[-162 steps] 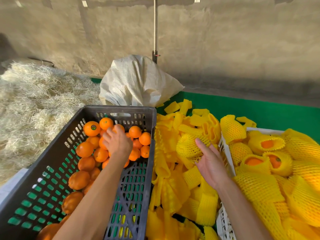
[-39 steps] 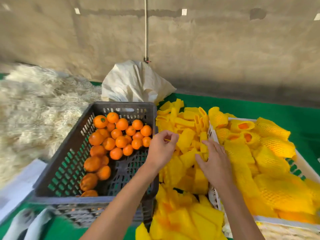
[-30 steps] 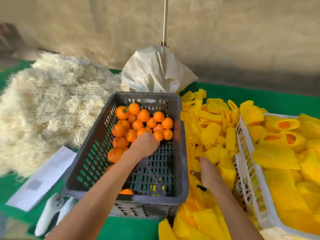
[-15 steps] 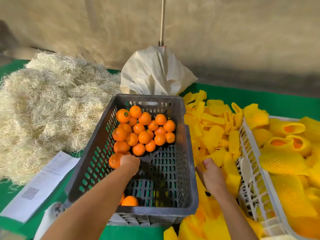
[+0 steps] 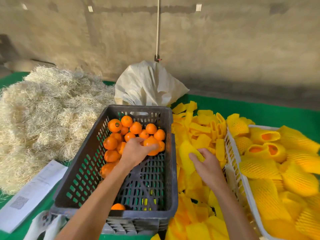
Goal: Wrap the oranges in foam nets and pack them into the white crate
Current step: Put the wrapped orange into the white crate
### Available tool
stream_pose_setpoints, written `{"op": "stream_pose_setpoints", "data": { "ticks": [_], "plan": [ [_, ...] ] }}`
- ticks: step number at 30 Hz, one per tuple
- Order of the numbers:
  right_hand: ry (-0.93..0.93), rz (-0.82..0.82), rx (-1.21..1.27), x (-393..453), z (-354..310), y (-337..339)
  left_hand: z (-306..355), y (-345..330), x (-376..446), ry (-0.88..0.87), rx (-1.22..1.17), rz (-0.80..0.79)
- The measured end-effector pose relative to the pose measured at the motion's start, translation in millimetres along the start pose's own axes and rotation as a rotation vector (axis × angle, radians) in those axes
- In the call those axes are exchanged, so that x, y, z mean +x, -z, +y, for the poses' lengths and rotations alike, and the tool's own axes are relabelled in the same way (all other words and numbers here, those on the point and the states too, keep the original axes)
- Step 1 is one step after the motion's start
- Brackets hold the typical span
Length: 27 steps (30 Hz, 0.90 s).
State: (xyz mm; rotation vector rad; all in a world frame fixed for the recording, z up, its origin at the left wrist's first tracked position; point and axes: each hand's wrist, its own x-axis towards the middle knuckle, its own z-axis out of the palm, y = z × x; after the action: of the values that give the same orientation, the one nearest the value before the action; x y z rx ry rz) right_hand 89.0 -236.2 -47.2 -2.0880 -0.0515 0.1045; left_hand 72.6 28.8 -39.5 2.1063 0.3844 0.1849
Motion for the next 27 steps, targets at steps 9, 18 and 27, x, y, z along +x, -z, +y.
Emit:
{"op": "stream_pose_setpoints", "data": {
  "ticks": [9,18,27],
  "plan": [
    [0.196,0.002,0.071,-17.4,-35.2,19.5,87.7,-51.0,-60.2,0.293,-1.033,-0.311],
    [0.247,-0.165,0.150,-31.8,-9.5,47.4,93.4,-72.7,-59.9,0.521,-1.194,-0.422],
    [0.282,0.020,-0.055,-36.5,-10.6,61.0,91.7,-83.5,-56.5,0.616,-1.147,-0.575]
  ]
}}
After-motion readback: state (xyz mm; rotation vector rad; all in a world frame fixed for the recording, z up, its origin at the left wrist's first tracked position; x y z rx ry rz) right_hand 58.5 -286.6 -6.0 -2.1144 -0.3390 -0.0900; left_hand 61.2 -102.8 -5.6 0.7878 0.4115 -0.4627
